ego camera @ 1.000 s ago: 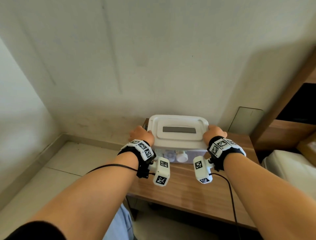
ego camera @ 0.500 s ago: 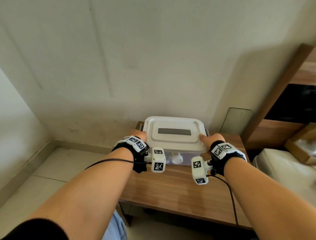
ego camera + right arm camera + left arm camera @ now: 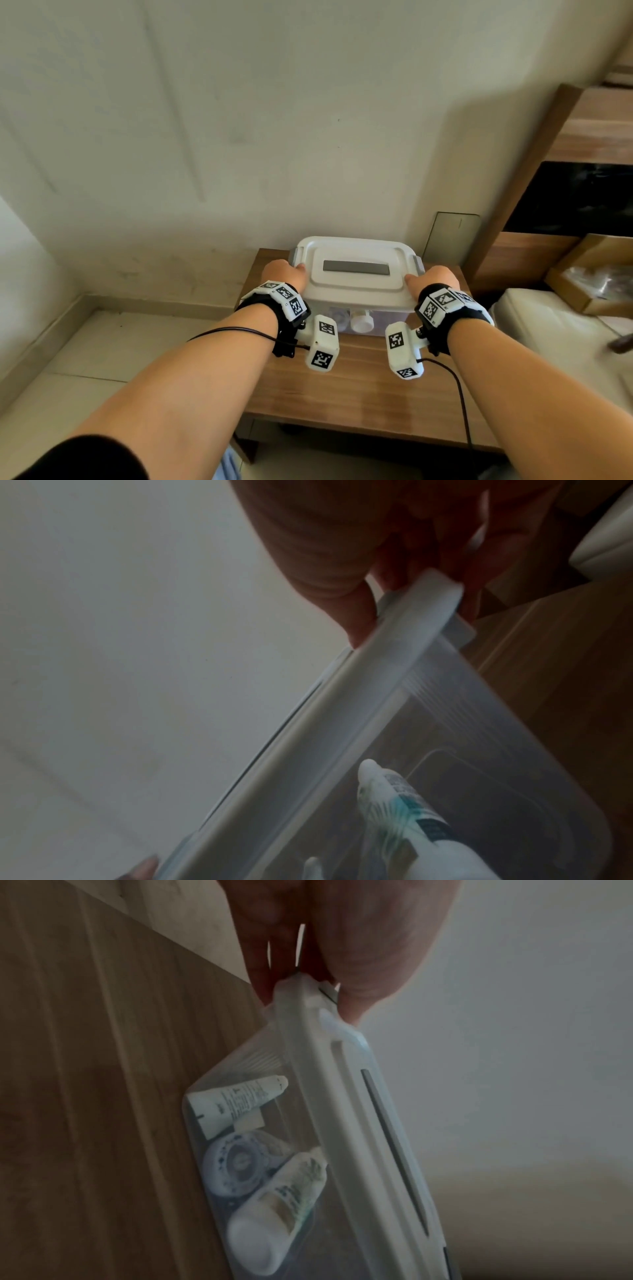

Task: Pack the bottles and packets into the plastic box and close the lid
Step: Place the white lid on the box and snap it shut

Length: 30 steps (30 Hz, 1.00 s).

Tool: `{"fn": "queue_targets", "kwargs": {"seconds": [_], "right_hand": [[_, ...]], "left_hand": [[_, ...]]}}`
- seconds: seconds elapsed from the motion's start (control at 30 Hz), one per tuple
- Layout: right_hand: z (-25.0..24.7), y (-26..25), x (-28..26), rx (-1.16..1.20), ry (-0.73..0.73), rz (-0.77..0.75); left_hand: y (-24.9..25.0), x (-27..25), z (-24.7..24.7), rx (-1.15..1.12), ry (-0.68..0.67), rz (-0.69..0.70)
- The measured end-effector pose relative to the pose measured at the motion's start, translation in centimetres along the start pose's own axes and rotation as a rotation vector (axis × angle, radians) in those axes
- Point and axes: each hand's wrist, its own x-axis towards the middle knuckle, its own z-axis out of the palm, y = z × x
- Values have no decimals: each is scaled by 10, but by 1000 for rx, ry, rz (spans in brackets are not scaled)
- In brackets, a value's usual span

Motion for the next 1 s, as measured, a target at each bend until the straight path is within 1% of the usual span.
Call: {"fn": "queue_targets", "kwargs": {"seconds": [0.07, 0.27, 0.37, 0.47, 0.53, 1.0], "right_hand": [[0, 1, 2, -5, 2, -9], [0, 2, 4, -18, -1, -17], [2, 0, 6, -32, 17, -38], [3, -2, 9, -73, 36, -48], [3, -4, 12, -85, 32, -48], [7, -6, 29, -149, 58, -70]], "left_hand": [[0, 3, 4, -11, -5, 16], [10, 8, 4, -10, 27, -17], [13, 9, 5, 1, 21, -29], [15, 11, 5, 26, 74, 23], [17, 11, 5, 52, 87, 43], [23, 25, 10, 62, 93, 56]]}}
